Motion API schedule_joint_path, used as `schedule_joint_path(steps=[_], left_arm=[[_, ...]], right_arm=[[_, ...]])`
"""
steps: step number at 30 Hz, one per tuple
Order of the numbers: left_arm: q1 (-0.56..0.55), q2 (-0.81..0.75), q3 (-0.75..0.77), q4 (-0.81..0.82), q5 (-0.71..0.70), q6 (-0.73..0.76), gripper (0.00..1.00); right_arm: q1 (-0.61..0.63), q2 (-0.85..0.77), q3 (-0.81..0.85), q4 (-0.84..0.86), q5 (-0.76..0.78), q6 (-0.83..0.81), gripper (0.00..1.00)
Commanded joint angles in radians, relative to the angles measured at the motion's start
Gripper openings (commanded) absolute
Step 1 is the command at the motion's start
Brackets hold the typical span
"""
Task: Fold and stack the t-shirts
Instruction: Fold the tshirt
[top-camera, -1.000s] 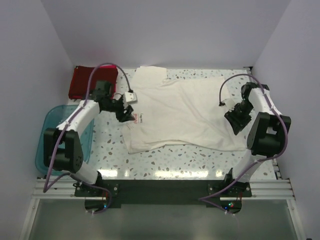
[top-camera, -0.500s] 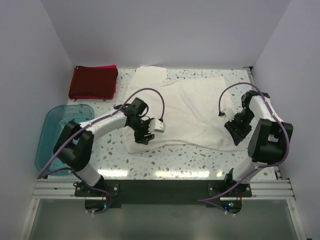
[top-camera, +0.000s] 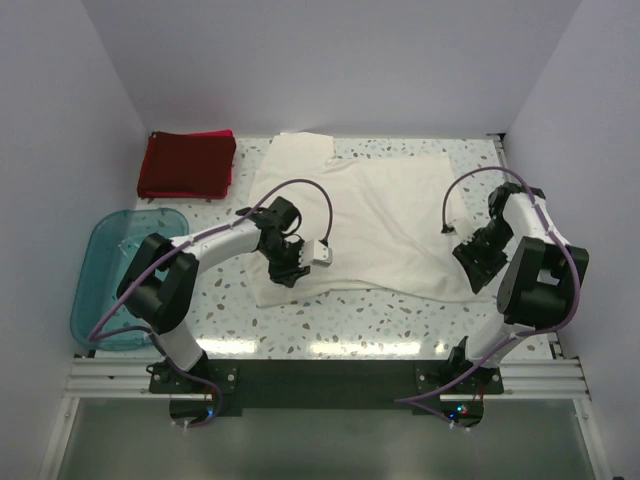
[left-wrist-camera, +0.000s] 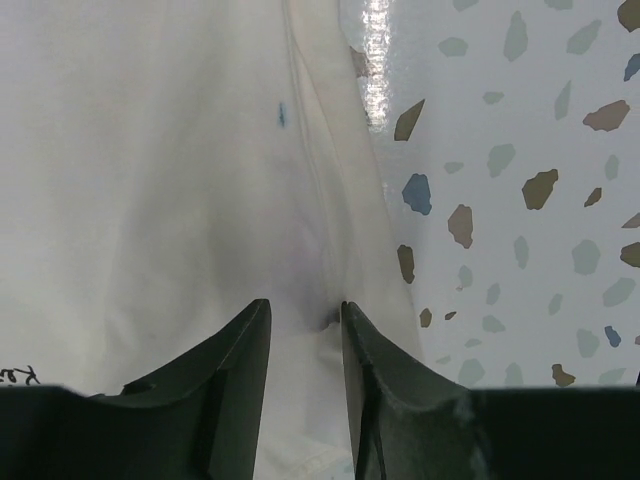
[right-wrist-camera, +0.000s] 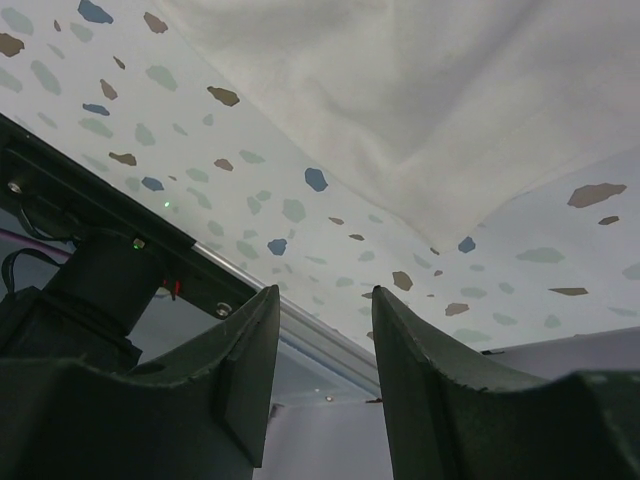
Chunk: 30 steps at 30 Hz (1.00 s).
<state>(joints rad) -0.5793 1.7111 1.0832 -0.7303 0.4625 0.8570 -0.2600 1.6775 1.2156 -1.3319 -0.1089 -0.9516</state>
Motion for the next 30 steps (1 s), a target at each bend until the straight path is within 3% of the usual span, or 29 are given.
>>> schedule_joint_path(steps=[1, 4, 8, 12, 17, 20, 24, 29, 30], left_arm=[[-0.002, -0.021, 0.052, -0.034, 0.044, -0.001, 0.4], [-0.001, -0.016, 0.055, -0.037, 0.053, -0.006, 0.42], [-0.004, -0.005, 0.049, -0.027, 0.05, -0.013, 0.32], [-0.004, 0.012, 0.038, -0.027, 0.038, -0.01, 0.3], [-0.007, 0.001, 0.081, -0.072, 0.071, -0.003, 0.0], [-0.04, -0.036, 0.162, -0.165, 0.149, 0.004, 0.0], [-0.21, -0.044, 0.251, -0.326, 0.293, -0.012, 0.0], [-0.456, 0.025, 0.325, -0.339, 0.393, -0.087, 0.0], [-0.5, 0.034, 0.33, -0.336, 0.412, -0.058, 0.05]], right_arm=[[-0.008, 0.001, 0.038, -0.055, -0.02, -0.026, 0.46], [-0.008, -0.001, 0.033, -0.052, -0.02, -0.029, 0.46], [-0.012, -0.007, 0.029, -0.047, -0.015, -0.035, 0.46], [-0.019, -0.01, 0.03, -0.046, -0.012, -0.039, 0.46], [-0.03, -0.007, 0.045, -0.039, -0.006, -0.042, 0.46], [-0.042, -0.001, 0.061, -0.038, -0.012, -0.044, 0.46], [-0.058, 0.017, 0.099, -0.036, -0.021, -0.042, 0.45], [-0.09, 0.031, 0.133, -0.05, -0.018, -0.068, 0.45], [-0.093, 0.033, 0.14, -0.055, -0.018, -0.084, 0.45]])
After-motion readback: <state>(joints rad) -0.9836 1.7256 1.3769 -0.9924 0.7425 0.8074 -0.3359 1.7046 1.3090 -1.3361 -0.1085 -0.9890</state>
